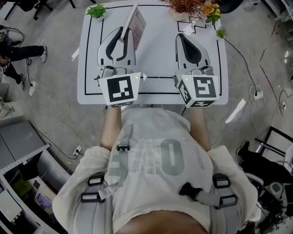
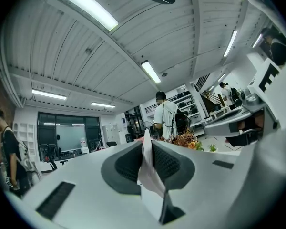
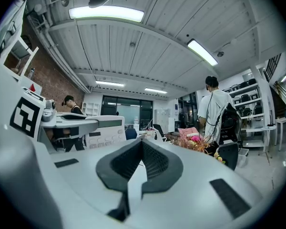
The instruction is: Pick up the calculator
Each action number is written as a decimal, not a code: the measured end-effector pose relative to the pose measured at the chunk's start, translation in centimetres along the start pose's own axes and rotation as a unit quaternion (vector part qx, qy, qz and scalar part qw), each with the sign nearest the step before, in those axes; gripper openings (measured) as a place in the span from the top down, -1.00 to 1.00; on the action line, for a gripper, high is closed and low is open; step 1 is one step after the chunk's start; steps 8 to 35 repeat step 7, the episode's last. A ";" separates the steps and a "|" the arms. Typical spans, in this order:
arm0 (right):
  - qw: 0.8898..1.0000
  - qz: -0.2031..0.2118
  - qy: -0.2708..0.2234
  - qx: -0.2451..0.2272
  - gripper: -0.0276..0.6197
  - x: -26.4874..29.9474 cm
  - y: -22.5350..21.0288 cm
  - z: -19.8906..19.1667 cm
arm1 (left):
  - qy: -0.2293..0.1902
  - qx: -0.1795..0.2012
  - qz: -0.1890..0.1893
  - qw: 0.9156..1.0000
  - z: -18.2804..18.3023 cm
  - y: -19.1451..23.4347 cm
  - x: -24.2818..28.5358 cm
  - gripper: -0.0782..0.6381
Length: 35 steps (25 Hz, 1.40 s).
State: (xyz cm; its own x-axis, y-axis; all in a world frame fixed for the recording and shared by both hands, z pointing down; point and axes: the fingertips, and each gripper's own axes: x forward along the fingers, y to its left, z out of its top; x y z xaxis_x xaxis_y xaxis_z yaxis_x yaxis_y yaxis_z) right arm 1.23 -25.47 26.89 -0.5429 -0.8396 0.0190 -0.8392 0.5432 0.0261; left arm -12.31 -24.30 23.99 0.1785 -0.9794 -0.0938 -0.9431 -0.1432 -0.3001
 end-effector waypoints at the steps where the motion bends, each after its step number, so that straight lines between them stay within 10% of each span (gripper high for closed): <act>1: 1.000 0.000 0.000 0.000 0.90 0.0 0.0 0.0 | -0.002 -0.001 0.000 1.000 0.1 0.0 0.0 0.60; 35: 1.000 0.007 0.000 -0.003 0.90 0.1 0.3 -0.2 | -0.007 -0.010 0.004 1.000 0.4 0.4 -0.1 0.60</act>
